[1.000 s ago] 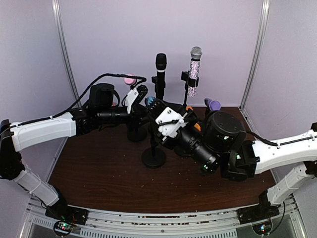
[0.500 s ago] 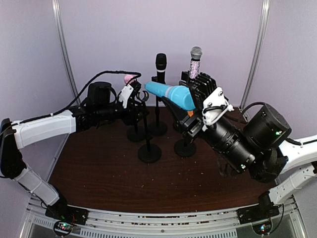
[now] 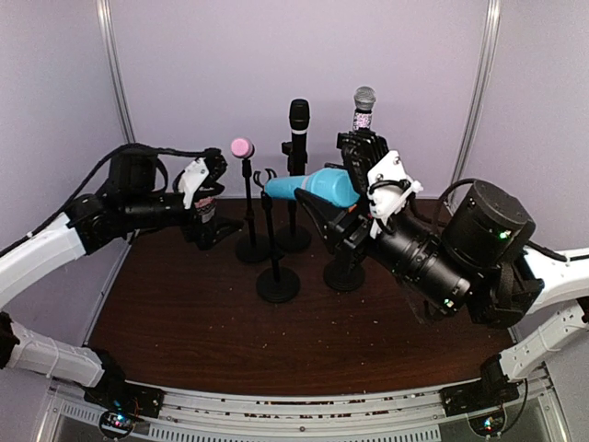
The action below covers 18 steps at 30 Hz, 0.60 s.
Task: Remove the microphone from the stand
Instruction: Pass from the right arm to the left
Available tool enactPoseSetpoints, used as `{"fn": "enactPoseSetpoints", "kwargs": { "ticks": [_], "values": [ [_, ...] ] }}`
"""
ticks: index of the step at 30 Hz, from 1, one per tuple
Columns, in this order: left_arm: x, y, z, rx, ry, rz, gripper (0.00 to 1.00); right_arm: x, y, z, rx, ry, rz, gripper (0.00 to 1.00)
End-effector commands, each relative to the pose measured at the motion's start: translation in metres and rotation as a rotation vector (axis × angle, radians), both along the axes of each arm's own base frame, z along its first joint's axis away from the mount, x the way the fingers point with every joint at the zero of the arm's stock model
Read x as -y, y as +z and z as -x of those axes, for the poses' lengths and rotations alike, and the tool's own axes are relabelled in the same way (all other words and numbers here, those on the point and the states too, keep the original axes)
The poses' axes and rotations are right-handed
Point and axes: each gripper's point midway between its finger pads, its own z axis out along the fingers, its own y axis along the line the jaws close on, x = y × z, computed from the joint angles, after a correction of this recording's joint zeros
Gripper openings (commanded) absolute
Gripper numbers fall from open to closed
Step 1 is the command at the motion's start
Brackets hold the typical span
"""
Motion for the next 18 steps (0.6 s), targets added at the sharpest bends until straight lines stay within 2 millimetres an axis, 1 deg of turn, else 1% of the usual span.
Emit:
{"fn": "enactPoseSetpoints", "kwargs": {
  "ticks": [1, 2, 4, 6, 8, 11, 13, 16, 18],
  "values": [
    [-0.034, -0.002, 0.048, 0.095, -0.088, -0.106, 0.98, -0.001, 0.005, -0.003, -0.153, 0.075, -0.043, 0.00],
    [-0.037, 0.001, 0.063, 0.116, -0.129, -0.099, 0.98, -0.006, 0.004, -0.003, -0.171, 0.093, -0.037, 0.00],
    [-0.043, 0.006, 0.086, 0.169, -0.197, -0.090, 0.98, -0.021, 0.003, -0.001, -0.202, 0.137, -0.029, 0.00],
    [-0.048, 0.012, 0.097, 0.213, -0.218, -0.074, 0.97, -0.040, -0.002, 0.000, -0.231, 0.180, -0.012, 0.00],
    [-0.049, 0.014, 0.099, 0.216, -0.220, -0.072, 0.94, -0.063, -0.010, 0.000, -0.254, 0.215, 0.013, 0.00],
    [-0.048, 0.013, 0.099, 0.206, -0.228, -0.088, 0.89, -0.096, -0.017, 0.005, -0.275, 0.279, 0.034, 0.00],
    [-0.048, 0.017, 0.100, 0.224, -0.238, -0.089, 0.87, -0.116, -0.025, 0.006, -0.290, 0.306, 0.057, 0.00],
    [-0.047, 0.018, 0.103, 0.243, -0.262, -0.094, 0.86, -0.139, -0.034, 0.004, -0.319, 0.337, 0.084, 0.00],
    [-0.048, 0.016, 0.104, 0.241, -0.264, -0.103, 0.83, -0.150, -0.038, 0.004, -0.337, 0.364, 0.082, 0.00]
  ]
}}
